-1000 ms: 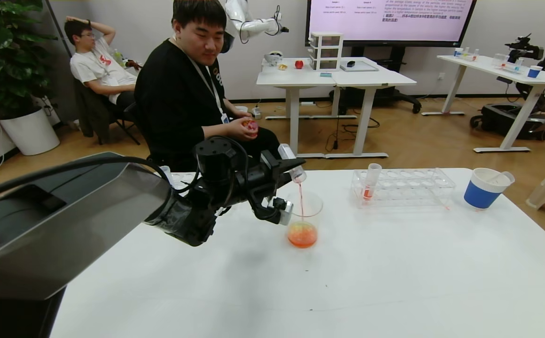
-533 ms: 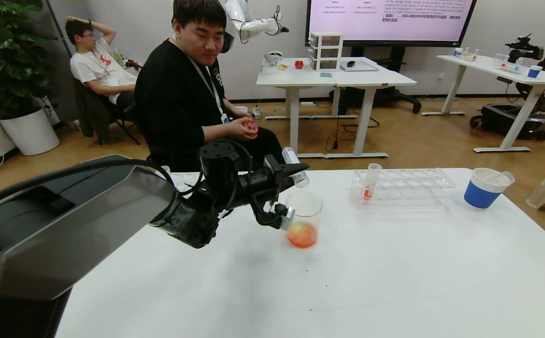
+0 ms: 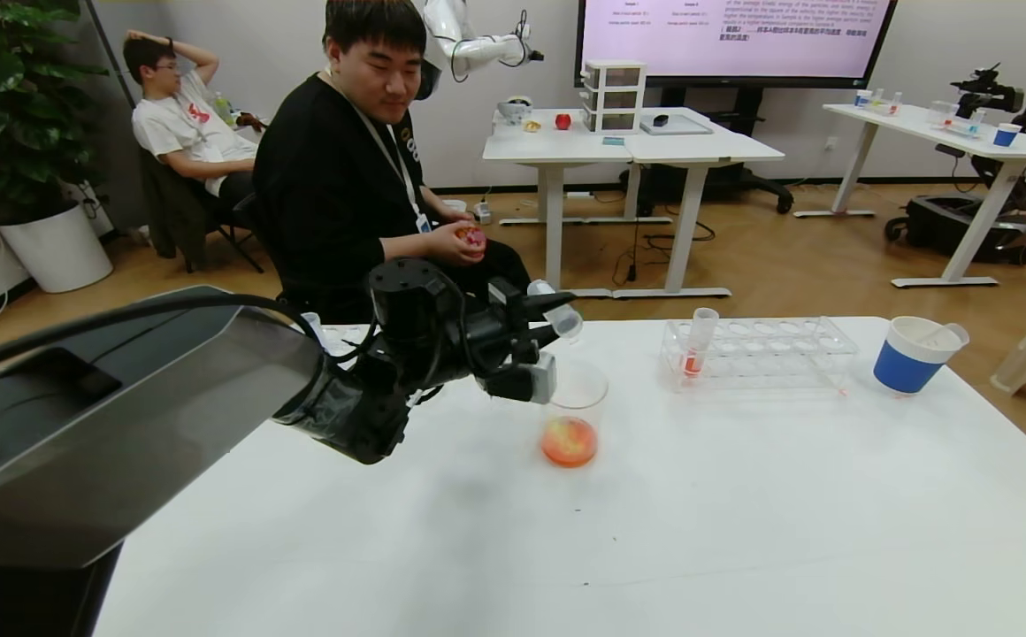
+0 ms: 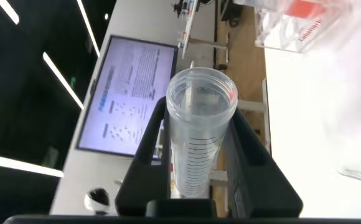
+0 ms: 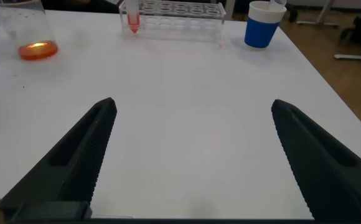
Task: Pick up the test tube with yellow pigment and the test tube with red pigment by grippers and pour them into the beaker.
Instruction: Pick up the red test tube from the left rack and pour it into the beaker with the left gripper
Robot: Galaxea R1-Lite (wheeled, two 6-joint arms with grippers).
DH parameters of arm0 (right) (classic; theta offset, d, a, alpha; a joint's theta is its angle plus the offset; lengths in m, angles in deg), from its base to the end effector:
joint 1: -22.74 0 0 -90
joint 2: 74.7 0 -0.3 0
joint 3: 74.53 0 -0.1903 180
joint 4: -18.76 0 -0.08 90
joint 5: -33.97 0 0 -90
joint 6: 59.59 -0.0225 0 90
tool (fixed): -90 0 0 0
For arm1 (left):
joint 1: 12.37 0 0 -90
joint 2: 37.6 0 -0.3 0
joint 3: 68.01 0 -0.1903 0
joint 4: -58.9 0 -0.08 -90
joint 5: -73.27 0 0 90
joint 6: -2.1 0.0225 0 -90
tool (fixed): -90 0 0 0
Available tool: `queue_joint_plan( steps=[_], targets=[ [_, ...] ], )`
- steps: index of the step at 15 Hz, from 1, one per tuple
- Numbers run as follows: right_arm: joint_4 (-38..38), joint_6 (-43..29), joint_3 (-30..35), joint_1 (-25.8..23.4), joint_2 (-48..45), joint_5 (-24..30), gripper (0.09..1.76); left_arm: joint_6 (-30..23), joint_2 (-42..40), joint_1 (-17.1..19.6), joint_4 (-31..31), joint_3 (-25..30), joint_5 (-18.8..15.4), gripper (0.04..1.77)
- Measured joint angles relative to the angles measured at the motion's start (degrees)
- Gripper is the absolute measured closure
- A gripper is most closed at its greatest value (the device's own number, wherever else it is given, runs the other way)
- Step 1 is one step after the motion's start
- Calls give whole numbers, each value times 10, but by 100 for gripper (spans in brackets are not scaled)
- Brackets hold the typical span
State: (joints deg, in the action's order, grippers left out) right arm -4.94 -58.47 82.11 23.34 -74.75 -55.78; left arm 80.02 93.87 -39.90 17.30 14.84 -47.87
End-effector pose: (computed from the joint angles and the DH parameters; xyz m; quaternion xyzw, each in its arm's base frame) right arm -0.0229 -0.0001 0.0748 -0.0098 0.0025 0.0074 0.9999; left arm 0.3975 -0.2203 0.1301 0.5486 -0.3568 -0.3403 0.6753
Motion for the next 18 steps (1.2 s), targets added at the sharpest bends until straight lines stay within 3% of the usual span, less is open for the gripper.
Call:
queue_joint_plan(
  steps=[2,5,8,10,13,15,18],
  targets=[
    [0,0,0,0,0,0,11,-135,-12,-3,-53,-1,85,130],
    [0,0,0,0,0,0,11,-335,-32,-21,-91,1,291,130],
    [0,0,0,0,0,0,11,-511,-52,-47,-69,-7,473,130],
    [0,0,0,0,0,0,11,-598,-66,-51,-17,-17,553,130],
    [0,0,0,0,0,0,11,-713,-94,-52,101,-23,632,130],
    [0,0,0,0,0,0,11,-766,-112,-47,138,-19,647,130],
    [0,0,0,0,0,0,11,-775,-135,-28,139,13,644,130]
  ],
)
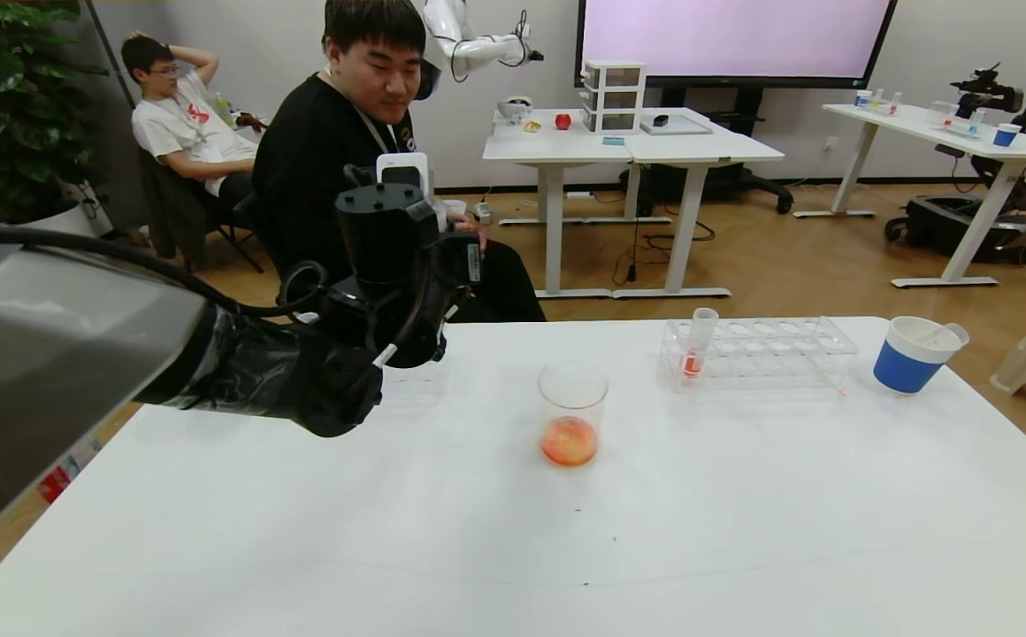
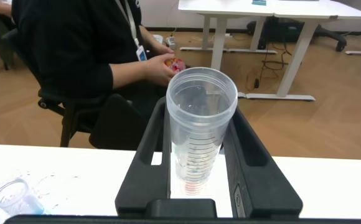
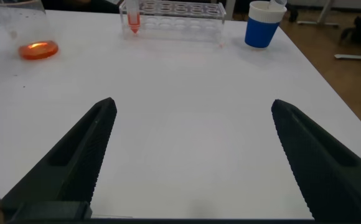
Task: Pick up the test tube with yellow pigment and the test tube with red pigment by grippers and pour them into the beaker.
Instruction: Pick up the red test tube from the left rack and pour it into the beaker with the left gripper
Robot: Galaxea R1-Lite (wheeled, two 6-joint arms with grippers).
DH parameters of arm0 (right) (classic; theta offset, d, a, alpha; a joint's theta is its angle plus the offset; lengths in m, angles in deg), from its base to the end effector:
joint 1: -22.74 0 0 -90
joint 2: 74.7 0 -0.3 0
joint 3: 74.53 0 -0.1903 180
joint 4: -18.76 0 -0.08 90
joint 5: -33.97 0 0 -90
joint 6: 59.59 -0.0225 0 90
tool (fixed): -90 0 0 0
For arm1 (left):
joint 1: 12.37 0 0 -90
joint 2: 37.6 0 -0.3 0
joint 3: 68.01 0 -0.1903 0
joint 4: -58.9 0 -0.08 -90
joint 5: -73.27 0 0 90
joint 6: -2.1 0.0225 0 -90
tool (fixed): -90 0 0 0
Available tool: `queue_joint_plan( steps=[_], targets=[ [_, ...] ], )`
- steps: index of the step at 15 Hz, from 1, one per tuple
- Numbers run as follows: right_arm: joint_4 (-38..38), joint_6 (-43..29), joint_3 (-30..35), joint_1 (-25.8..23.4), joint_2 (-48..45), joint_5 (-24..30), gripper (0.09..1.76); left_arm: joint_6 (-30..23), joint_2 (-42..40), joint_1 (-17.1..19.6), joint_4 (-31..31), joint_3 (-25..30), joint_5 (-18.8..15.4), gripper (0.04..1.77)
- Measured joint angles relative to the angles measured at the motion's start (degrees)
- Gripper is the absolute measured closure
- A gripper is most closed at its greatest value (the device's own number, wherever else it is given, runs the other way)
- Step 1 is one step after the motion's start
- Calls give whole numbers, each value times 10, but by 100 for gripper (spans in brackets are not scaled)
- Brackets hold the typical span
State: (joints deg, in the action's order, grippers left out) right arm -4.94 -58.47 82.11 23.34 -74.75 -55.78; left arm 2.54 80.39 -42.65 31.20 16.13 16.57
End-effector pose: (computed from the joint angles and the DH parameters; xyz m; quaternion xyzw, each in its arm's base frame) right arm -0.0229 -0.0001 0.0748 -0.0098 0.0025 0.0074 0.9999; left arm 0.3650 -0.1988 0.2028 -0.0218 -0.0412 0.0265 0.9986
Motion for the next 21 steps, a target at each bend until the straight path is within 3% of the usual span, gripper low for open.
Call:
queue_joint_plan(
  steps=[3,7,9,12,16,21],
  targets=[
    [0,0,0,0,0,0,11,-1,-37,72,0,48,-45,130],
    [0,0,0,0,0,0,11,-10,-92,228,-1,110,-150,130],
    [0,0,0,0,0,0,11,-23,-105,304,-1,123,-188,130],
    [0,0,0,0,0,0,11,-41,-95,384,-4,126,-225,130],
    [0,0,0,0,0,0,11,-39,-41,433,-88,123,-229,130],
    [0,0,0,0,0,0,11,-34,12,442,-133,158,-226,130]
  ],
)
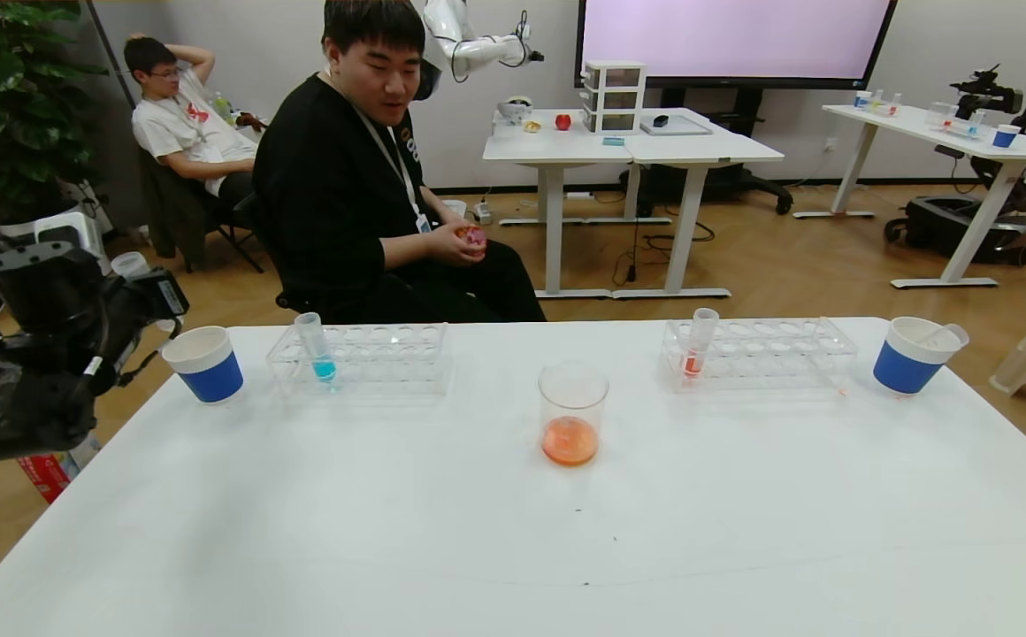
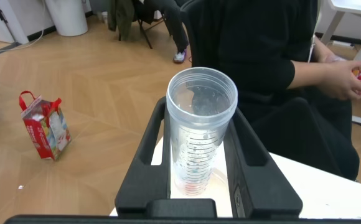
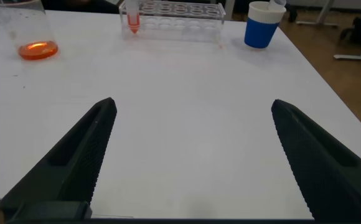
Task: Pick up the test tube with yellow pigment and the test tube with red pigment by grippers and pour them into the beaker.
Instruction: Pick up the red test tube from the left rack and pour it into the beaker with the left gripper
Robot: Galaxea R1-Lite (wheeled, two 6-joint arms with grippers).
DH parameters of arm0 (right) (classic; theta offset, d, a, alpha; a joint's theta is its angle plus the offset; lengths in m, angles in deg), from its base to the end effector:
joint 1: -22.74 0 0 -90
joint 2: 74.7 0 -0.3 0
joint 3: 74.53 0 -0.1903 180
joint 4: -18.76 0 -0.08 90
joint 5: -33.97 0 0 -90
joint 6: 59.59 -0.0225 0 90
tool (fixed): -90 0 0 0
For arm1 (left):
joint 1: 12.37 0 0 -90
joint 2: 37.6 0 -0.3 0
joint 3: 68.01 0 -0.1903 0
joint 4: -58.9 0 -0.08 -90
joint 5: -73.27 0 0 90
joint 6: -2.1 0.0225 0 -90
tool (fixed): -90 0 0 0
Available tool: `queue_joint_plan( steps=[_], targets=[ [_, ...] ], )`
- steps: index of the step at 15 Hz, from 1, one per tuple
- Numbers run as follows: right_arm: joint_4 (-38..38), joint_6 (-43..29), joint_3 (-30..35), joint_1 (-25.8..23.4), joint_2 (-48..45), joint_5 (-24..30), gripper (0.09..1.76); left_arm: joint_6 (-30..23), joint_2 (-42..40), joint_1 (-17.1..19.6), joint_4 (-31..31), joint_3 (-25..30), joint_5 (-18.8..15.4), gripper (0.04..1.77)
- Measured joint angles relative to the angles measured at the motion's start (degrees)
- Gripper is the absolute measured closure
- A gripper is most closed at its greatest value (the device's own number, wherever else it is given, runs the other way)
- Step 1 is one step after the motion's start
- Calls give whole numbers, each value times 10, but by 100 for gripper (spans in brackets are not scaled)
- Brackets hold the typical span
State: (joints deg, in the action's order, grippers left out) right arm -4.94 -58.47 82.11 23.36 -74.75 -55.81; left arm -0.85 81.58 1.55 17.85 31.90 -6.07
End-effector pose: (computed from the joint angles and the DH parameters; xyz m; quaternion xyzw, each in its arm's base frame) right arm -0.0229 -0.0002 0.0748 -0.0098 0.0025 0.0074 0.9999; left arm 0.3834 0.0993 0.1454 -0.0247 -0.0226 0.2123 0.9766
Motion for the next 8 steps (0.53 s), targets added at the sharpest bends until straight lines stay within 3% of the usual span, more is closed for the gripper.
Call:
queue_joint_plan(
  steps=[4,8],
  targets=[
    [0,0,0,0,0,0,11,-1,52,-3,-110,45,1,130],
    [0,0,0,0,0,0,11,-2,94,-4,-136,67,4,130]
  ],
)
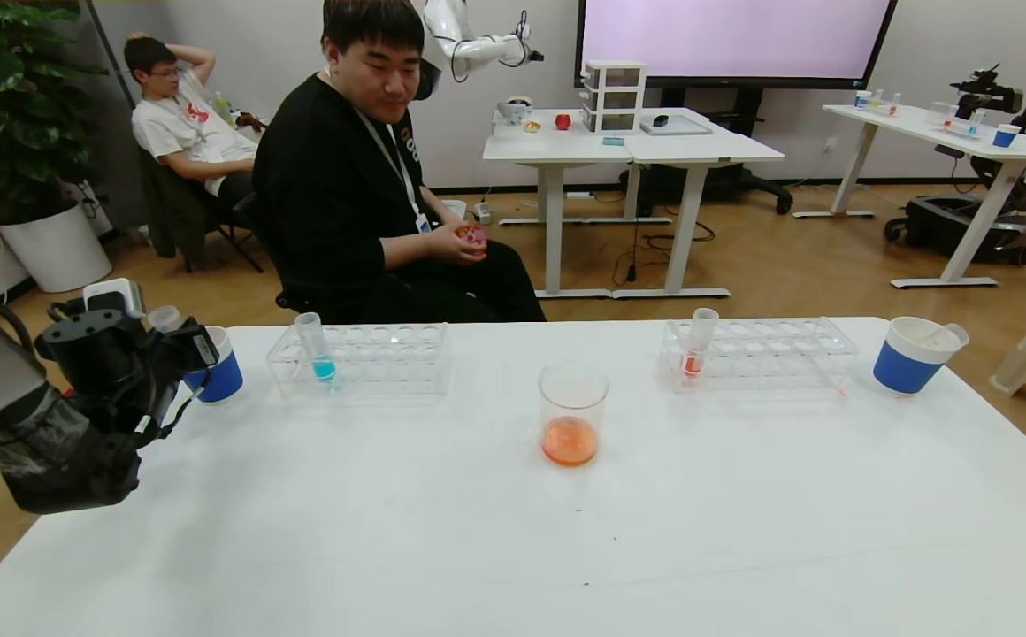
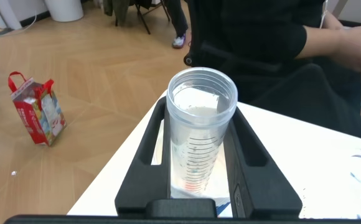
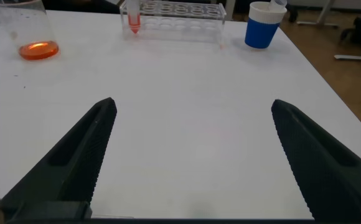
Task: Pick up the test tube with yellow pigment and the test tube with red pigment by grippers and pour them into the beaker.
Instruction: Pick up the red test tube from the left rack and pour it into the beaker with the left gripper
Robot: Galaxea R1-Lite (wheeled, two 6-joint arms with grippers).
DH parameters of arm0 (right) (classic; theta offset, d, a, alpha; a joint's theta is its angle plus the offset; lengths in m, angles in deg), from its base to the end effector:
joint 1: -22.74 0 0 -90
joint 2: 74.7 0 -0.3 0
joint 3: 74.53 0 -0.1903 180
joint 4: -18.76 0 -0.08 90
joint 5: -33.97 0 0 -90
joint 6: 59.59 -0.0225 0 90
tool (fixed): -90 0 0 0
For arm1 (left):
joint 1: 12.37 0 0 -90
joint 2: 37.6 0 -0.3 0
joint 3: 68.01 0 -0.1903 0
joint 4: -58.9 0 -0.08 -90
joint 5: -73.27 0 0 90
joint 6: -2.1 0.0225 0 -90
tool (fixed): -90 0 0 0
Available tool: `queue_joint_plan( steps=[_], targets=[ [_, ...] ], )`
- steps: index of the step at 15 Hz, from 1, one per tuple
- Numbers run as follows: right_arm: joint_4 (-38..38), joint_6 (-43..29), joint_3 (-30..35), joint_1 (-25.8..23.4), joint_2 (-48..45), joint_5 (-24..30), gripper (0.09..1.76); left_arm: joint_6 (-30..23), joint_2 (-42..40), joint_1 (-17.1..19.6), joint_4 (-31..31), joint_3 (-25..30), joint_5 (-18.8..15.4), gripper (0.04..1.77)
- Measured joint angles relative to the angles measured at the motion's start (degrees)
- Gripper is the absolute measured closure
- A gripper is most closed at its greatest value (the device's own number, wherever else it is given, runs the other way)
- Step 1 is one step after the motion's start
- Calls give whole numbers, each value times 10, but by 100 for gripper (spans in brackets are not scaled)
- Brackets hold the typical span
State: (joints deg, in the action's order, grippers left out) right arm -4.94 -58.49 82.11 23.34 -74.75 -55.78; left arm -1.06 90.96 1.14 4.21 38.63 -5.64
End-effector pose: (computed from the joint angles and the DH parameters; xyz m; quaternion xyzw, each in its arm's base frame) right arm -0.0229 -0.0001 0.0748 -0.0096 0.0025 0.0074 0.9999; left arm 0.3857 0.0971 0.0774 -0.0270 -0.0014 0.2131 0.9767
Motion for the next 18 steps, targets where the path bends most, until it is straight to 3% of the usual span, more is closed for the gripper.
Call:
queue_joint_plan(
  steps=[5,6,8,9,10,14,18],
  targets=[
    [0,0,0,0,0,0,11,0,9,0,-2,5,0,126],
    [0,0,0,0,0,0,11,0,9,0,-5,7,0,108],
    [0,0,0,0,0,0,11,-1,9,-1,-15,11,-1,37],
    [0,0,0,0,0,0,11,-1,9,-1,-14,12,-1,14],
    [0,0,0,0,0,0,11,-1,9,-1,-14,13,-1,6],
    [0,0,0,0,0,0,11,0,-18,-14,0,5,-3,6],
    [0,0,0,0,0,0,11,-1,-92,-81,114,-37,-3,6]
  ],
)
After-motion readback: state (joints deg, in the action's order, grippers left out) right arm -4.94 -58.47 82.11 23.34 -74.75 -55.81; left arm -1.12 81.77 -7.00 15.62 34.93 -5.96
